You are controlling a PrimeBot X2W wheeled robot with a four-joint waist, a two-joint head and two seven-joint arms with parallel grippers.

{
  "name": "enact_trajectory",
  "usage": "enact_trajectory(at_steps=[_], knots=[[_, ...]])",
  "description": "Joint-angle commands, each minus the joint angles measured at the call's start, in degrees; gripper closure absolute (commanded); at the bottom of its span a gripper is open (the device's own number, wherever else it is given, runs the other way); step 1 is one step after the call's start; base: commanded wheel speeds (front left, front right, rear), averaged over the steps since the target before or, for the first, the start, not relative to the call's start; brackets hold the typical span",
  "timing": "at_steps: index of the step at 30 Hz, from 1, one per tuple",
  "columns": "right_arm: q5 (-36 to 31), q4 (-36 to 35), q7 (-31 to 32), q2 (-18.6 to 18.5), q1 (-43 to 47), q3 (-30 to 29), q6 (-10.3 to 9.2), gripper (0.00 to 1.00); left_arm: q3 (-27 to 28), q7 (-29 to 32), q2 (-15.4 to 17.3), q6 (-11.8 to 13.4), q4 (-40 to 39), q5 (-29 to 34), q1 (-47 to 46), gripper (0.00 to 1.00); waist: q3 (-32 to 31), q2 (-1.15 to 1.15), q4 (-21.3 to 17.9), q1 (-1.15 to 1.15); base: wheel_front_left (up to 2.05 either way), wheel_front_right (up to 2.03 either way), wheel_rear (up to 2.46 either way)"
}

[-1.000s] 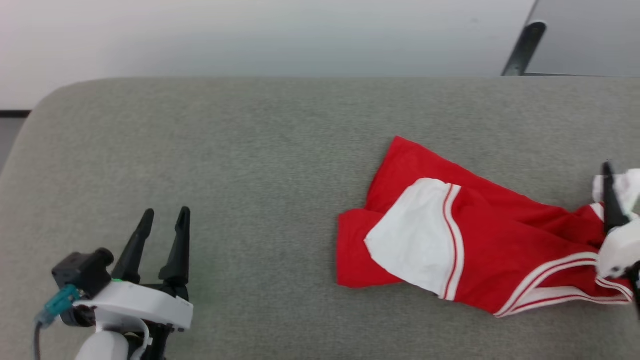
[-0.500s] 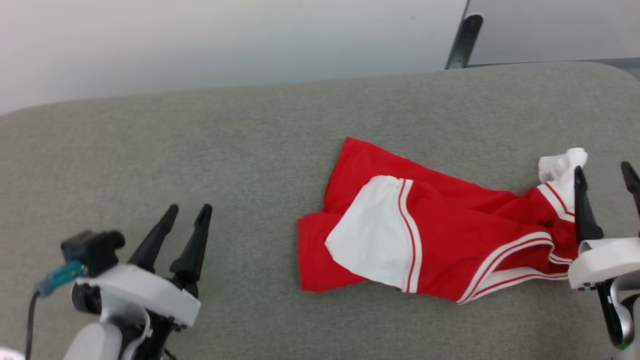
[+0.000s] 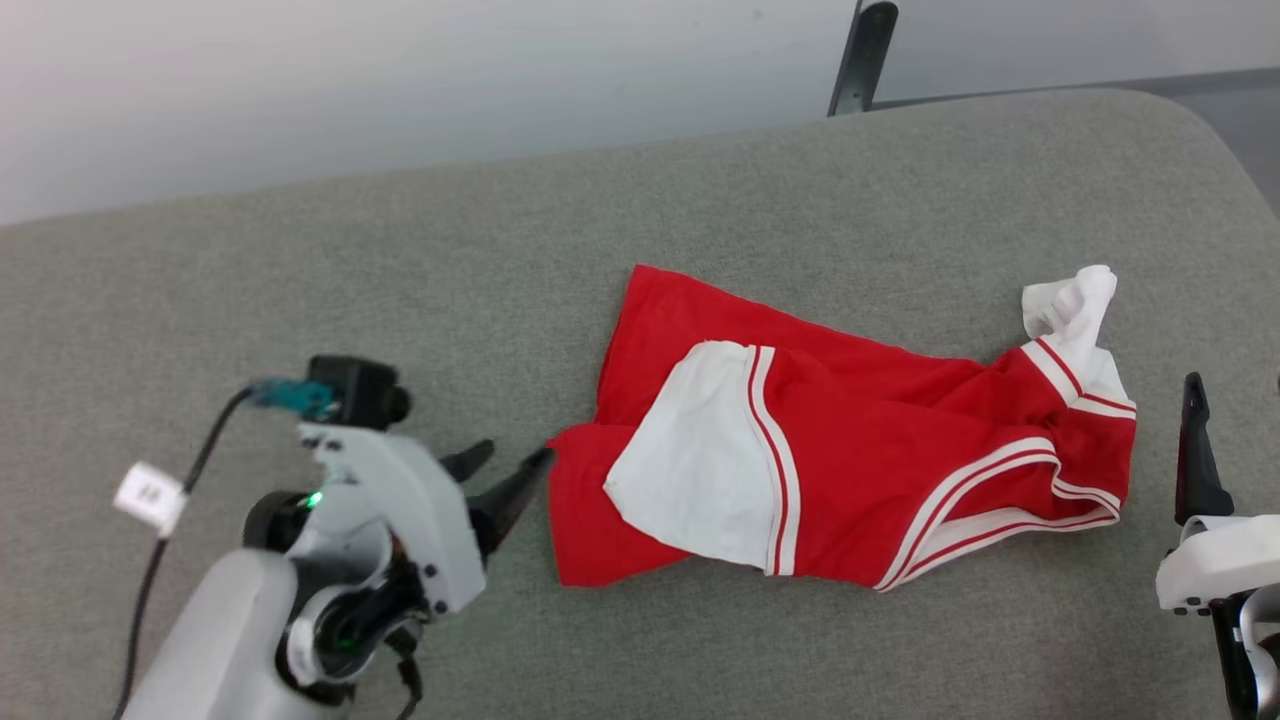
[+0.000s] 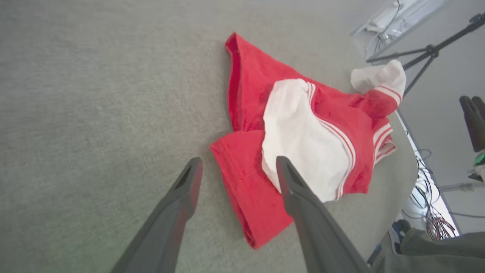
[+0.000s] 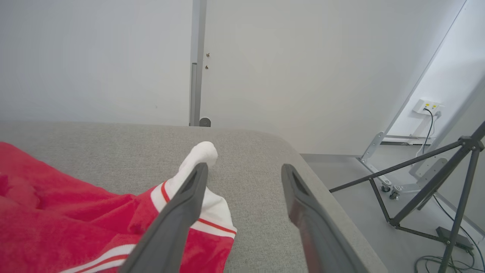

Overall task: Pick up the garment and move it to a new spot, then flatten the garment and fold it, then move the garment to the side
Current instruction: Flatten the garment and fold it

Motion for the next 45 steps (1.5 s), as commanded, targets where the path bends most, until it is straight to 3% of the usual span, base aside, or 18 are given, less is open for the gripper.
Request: enact_trajectory(at_steps=[1, 7, 12, 21, 23, 24, 25, 26, 33, 45], knots=[[0.0, -0.1, -0.4, 0.4, 0.4, -0.5, -0.06, 0.0, -1.1, 3.3, 0.2, 1.1, -0.7, -0.2, -1.9, 0.0, 0.8, 0.0, -0.6, 0.0, 0.0, 0.0, 0.0], [0.1, 0.6, -0.9, 1.6, 0.2, -0.7, -0.06, 0.0, -5.6, 14.9, 0.2, 4.7, -1.7, -0.4, -5.9, 0.0, 1.9, 0.0, -1.5, 0.0, 0.0, 0.0, 0.0], [0.5, 1.2, -1.3, 2.1, -0.9, -0.5, -0.06, 0.0, -9.4, 20.5, 0.5, 6.4, 0.1, 1.9, -8.3, 0.0, 3.2, 0.0, -2.1, 0.0, 0.0, 0.0, 0.0], [1.5, 2.0, -1.9, 2.8, -2.1, -0.2, -0.06, 0.0, -13.2, 22.6, -0.4, 5.5, 8.2, 4.5, -10.8, 0.0, 5.4, 0.0, -3.0, 0.0, 0.0, 0.0, 0.0], [1.6, 2.0, -2.0, 2.8, -2.3, -0.3, -0.06, 0.0, -13.4, 22.0, -1.1, 4.9, 9.9, 4.0, -11.1, 0.48, 5.6, 0.0, -3.0, 0.0, 0.0, 0.0, 0.0], [1.6, 2.1, -2.1, 2.9, -2.4, -0.2, -0.06, 0.0, -13.4, 21.8, -1.3, 4.6, 10.6, 3.7, -11.4, 0.9, 5.7, 0.0, -2.9, 0.0, 0.0, 0.0, 0.0], [1.6, 2.1, -2.1, 2.9, -2.4, -0.2, -0.06, 0.0, -13.4, 21.8, -1.3, 4.6, 10.6, 3.7, -11.4, 0.9, 5.7, 0.0, -2.9, 0.0, 0.0, 0.0, 0.0], [1.6, 2.0, -2.2, 2.9, -2.6, -0.2, -0.06, 0.0, -13.5, 21.4, -1.3, 4.4, 11.3, 3.9, -11.8, 1.0, 5.8, 0.0, -2.9, 0.0, 0.0, 0.0, 0.0], [1.4, 1.8, -2.2, 2.3, -2.3, -0.8, -0.06, 0.0, -12.4, 20.5, 0.7, 3.5, 13.6, 4.1, -13.4, 1.0, 5.7, 0.0, -2.1, 0.0, 0.0, 0.0, 0.0], [0.8, 1.1, -1.1, 1.3, -0.9, -1.4, -0.06, 0.0, -8.1, 18.7, 9.8, 5.5, 10.9, 6.3, -12.2, 1.0, 3.6, 0.0, 1.4, 0.0, 0.0, 0.0, 0.0]])
